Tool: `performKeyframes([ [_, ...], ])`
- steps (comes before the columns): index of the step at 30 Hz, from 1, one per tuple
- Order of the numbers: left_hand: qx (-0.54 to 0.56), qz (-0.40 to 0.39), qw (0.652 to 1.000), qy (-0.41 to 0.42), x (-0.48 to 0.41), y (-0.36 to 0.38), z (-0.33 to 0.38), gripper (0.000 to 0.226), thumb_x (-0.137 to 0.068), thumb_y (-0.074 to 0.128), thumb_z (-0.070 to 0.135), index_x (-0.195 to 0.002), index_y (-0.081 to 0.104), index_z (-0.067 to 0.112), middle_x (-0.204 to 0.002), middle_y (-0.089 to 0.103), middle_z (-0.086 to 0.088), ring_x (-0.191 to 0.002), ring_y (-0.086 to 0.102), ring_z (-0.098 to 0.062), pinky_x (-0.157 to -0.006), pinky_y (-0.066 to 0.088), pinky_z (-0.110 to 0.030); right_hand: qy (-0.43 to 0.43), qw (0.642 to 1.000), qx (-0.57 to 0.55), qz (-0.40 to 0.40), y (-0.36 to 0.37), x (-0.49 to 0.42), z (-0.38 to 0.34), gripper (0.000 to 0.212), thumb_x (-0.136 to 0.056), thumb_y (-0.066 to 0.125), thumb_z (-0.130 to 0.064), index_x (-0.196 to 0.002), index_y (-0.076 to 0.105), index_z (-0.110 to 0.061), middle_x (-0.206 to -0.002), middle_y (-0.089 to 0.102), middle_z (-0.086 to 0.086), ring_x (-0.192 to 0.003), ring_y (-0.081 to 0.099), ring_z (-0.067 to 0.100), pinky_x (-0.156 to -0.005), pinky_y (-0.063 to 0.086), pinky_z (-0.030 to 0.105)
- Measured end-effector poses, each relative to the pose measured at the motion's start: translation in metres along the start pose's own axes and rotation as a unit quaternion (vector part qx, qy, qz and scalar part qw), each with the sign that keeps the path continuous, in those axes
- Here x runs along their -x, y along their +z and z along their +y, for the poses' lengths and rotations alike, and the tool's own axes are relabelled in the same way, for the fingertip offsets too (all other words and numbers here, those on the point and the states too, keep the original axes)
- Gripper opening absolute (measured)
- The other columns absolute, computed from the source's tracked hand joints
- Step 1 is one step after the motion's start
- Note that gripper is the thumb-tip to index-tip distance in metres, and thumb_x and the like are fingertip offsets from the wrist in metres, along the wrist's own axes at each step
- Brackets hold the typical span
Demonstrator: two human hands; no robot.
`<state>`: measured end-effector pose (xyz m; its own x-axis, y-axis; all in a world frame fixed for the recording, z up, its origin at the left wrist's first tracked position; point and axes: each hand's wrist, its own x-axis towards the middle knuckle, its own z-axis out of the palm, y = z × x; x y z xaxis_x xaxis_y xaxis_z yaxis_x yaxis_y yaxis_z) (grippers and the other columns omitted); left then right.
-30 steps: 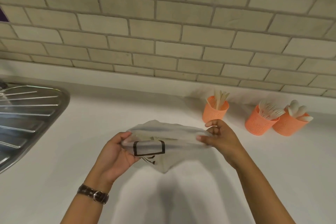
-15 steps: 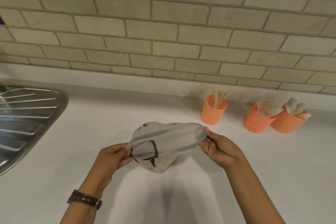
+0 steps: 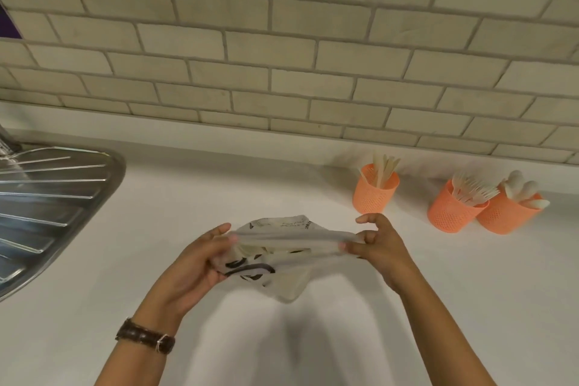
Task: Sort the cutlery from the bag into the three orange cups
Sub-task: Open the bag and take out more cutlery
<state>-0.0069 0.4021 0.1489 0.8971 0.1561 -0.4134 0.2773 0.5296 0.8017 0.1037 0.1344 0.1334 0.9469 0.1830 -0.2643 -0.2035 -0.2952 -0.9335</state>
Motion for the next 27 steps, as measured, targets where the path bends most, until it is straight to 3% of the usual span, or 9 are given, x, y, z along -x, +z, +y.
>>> performKeyframes([
  [2,-0.186,0.069,0.979,0.048,-0.002,0.000,-0.005,0.050,-0.059,0.077,0.018,-0.102,0.053,0.024,-0.094,0.067,-0.012,-0.080,0.064,-0.026,-0.073,0.051,-0.034,-0.085,0.984,0.120,0.101,0.007,-0.002,0.007,0.024,-0.075,0.074,-0.006,-0.090,0.058,-0.014,-0.076,0.061,0.002,-0.063,0.056,0.017,-0.065,0.051,0.028],
  [5,-0.354,0.141,0.910,0.163,-0.002,0.004,-0.011,0.039,-0.072,0.074,0.008,-0.086,0.044,0.029,-0.084,0.062,-0.010,-0.069,0.053,-0.025,-0.064,0.043,-0.032,-0.139,0.949,0.227,0.167,0.010,-0.003,0.011,0.016,-0.081,0.070,-0.015,-0.067,0.062,-0.015,-0.069,0.064,-0.001,-0.061,0.058,0.015,-0.061,0.043,0.019],
  [9,-0.480,0.133,0.811,0.307,0.008,0.006,-0.010,0.039,-0.075,0.063,-0.005,-0.069,0.047,0.030,-0.105,0.055,0.014,-0.083,0.058,-0.006,-0.065,0.046,-0.022,0.045,0.986,-0.155,0.040,0.002,-0.003,0.001,0.012,-0.090,0.058,-0.003,-0.083,0.067,0.000,-0.074,0.067,0.016,-0.058,0.065,0.019,-0.062,0.060,0.031],
  [13,-0.552,0.070,0.788,0.262,0.012,0.003,-0.009,0.053,-0.080,0.056,-0.007,-0.052,0.064,0.038,-0.107,0.053,0.029,-0.082,0.060,-0.004,-0.068,0.043,-0.012,0.209,0.839,-0.493,-0.098,0.001,-0.001,-0.004,0.021,-0.068,0.073,0.007,-0.088,0.067,0.004,-0.089,0.071,0.020,-0.068,0.072,0.028,-0.056,0.060,0.040],
  [15,-0.607,0.071,0.749,0.256,0.013,0.005,-0.010,0.049,-0.086,0.053,0.001,-0.072,0.068,0.045,-0.105,0.051,0.028,-0.074,0.056,0.003,-0.062,0.038,-0.005,0.222,0.820,-0.516,-0.111,0.002,-0.002,-0.003,0.038,-0.053,0.079,0.010,-0.090,0.069,0.006,-0.096,0.071,0.021,-0.076,0.072,0.033,-0.065,0.059,0.049],
  [17,-0.650,0.070,0.719,0.237,0.013,0.009,-0.013,0.045,-0.088,0.049,0.004,-0.103,0.064,0.043,-0.110,0.045,0.025,-0.070,0.051,0.002,-0.058,0.037,-0.005,0.240,0.820,-0.506,-0.118,0.004,-0.002,-0.006,0.033,-0.070,0.057,0.004,-0.103,0.063,0.006,-0.102,0.069,0.022,-0.081,0.071,0.035,-0.071,0.057,0.051],
  [20,-0.704,0.085,0.676,0.200,0.012,0.015,-0.016,0.053,-0.088,0.050,0.010,-0.135,0.042,0.035,-0.129,0.033,0.012,-0.097,0.046,-0.006,-0.069,0.041,-0.010,0.257,0.837,-0.465,-0.134,0.007,-0.003,-0.004,0.036,-0.074,0.042,0.002,-0.104,0.061,0.010,-0.099,0.069,0.025,-0.078,0.071,0.037,-0.064,0.059,0.048],
  [22,-0.710,0.081,0.681,0.158,0.008,0.019,-0.012,0.062,-0.087,0.057,0.020,-0.141,0.029,0.033,-0.130,0.026,0.005,-0.110,0.040,-0.013,-0.081,0.045,-0.019,0.248,0.862,-0.420,-0.137,0.012,-0.003,-0.004,0.032,-0.081,0.041,0.001,-0.104,0.062,0.007,-0.095,0.069,0.022,-0.074,0.071,0.033,-0.064,0.059,0.043],
  [27,-0.567,0.030,0.819,0.084,-0.006,0.025,0.012,0.083,-0.077,0.070,0.012,-0.143,0.024,0.027,-0.116,0.031,-0.002,-0.099,0.046,-0.018,-0.090,0.040,-0.023,0.228,0.865,-0.436,-0.094,0.017,-0.022,-0.013,0.014,-0.097,0.040,-0.004,-0.101,0.053,-0.006,-0.083,0.065,0.017,-0.054,0.066,0.025,-0.048,0.055,0.032],
])
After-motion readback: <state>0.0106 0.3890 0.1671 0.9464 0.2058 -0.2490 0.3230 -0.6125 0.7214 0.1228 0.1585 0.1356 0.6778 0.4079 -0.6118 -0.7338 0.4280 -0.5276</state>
